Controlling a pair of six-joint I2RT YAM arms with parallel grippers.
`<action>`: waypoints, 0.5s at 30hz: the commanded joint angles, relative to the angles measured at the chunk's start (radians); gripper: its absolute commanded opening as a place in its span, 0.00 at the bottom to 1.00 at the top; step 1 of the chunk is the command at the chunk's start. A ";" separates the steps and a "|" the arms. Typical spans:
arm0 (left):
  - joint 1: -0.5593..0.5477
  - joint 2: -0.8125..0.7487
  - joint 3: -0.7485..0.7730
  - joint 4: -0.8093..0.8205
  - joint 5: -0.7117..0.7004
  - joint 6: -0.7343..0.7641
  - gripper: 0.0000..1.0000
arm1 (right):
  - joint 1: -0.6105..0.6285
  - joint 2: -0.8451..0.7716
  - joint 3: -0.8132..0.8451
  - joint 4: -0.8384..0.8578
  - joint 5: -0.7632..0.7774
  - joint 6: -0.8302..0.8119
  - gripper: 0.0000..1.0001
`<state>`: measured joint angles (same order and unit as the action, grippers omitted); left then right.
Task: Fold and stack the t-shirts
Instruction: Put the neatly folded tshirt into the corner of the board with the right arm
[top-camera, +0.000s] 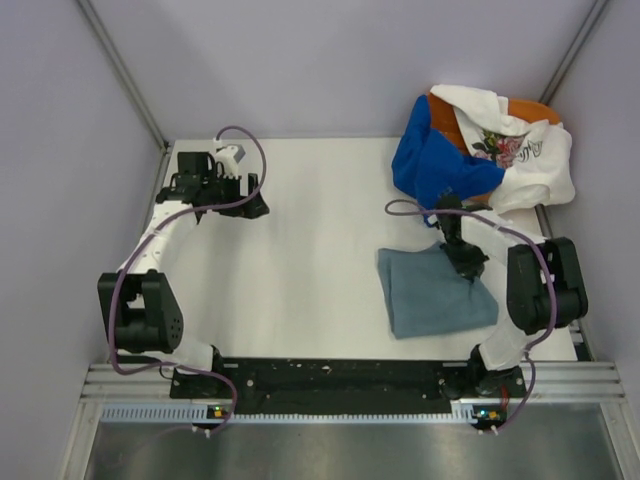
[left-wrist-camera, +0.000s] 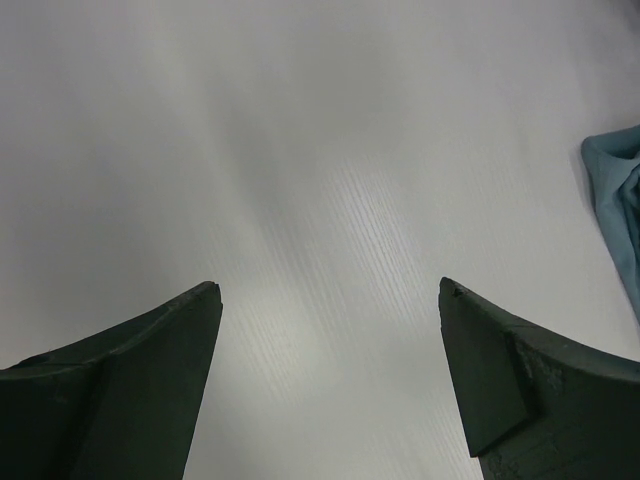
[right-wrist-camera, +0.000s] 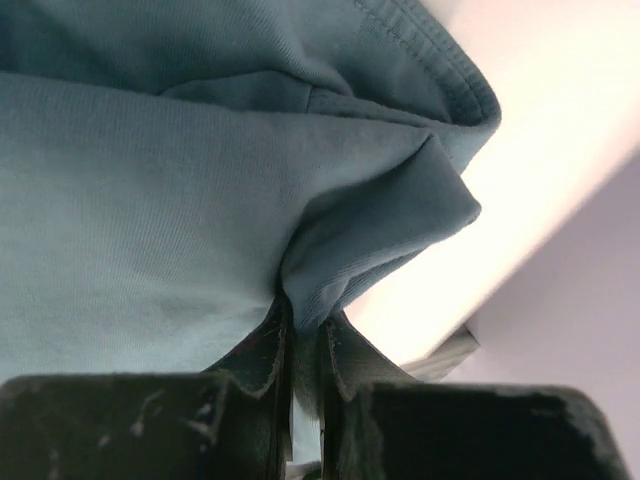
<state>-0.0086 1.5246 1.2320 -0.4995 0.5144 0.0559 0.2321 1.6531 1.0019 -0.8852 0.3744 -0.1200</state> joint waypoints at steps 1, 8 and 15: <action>-0.001 -0.057 0.003 0.035 0.036 0.019 0.93 | -0.045 -0.105 -0.041 0.011 0.236 -0.117 0.00; -0.001 -0.066 0.004 0.036 0.035 0.019 0.93 | -0.227 -0.159 -0.129 0.078 0.195 -0.188 0.00; -0.002 -0.053 0.004 0.036 0.032 0.019 0.93 | -0.399 -0.227 -0.155 0.185 0.224 -0.240 0.00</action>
<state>-0.0086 1.4956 1.2320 -0.4984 0.5320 0.0593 -0.1364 1.5002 0.8433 -0.7948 0.5259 -0.2985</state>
